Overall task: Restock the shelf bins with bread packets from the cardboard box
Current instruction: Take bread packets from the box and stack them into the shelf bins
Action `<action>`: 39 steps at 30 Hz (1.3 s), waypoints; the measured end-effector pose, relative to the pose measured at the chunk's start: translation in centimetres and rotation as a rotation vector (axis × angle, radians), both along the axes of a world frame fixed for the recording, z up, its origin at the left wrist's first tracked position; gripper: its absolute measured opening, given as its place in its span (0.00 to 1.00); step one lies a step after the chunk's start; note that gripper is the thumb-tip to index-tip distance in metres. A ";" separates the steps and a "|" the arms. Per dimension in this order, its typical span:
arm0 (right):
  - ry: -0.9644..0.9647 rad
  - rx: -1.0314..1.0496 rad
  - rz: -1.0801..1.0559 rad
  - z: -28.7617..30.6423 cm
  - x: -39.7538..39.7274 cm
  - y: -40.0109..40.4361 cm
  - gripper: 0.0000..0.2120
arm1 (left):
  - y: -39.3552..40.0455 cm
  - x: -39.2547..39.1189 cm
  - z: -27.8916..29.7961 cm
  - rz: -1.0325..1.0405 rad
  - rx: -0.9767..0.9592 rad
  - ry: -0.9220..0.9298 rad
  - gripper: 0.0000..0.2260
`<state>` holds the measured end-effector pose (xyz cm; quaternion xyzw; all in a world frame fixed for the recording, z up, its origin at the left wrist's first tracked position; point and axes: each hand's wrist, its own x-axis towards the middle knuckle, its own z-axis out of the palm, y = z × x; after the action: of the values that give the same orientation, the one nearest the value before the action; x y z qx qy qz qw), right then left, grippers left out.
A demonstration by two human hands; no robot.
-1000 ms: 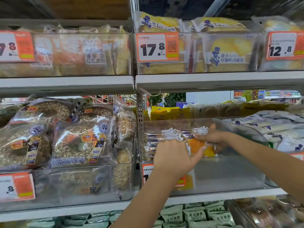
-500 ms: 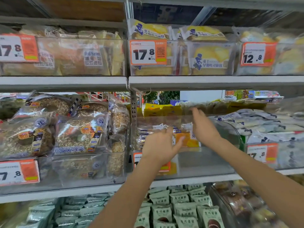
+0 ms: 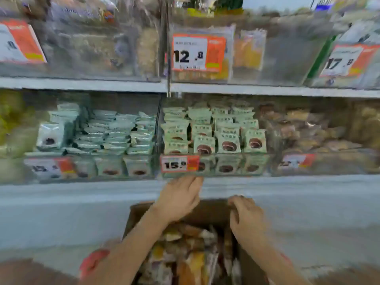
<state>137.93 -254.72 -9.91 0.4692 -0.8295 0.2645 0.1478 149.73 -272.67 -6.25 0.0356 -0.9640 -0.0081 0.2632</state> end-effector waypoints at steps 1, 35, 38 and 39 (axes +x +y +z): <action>-0.048 0.088 -0.005 -2.1 0.6 0.8 0.09 | 0.6 1.0 -2.2 0.016 0.044 -0.071 0.14; -0.010 0.361 0.272 -10.3 8.3 -4.7 0.28 | 1.7 8.2 -13.3 0.420 2.446 -0.117 0.33; 0.037 0.369 0.383 -10.1 9.6 -3.1 0.39 | 1.7 8.1 -12.0 0.261 2.560 0.032 0.26; 0.001 0.360 0.423 -10.2 9.8 -2.7 0.38 | 1.8 8.2 -11.7 0.272 2.515 0.054 0.20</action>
<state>147.69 -257.40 -20.08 0.6506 -0.7468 0.1376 0.0040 157.93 -270.83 -17.97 0.3589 -0.2734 -0.8900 0.0660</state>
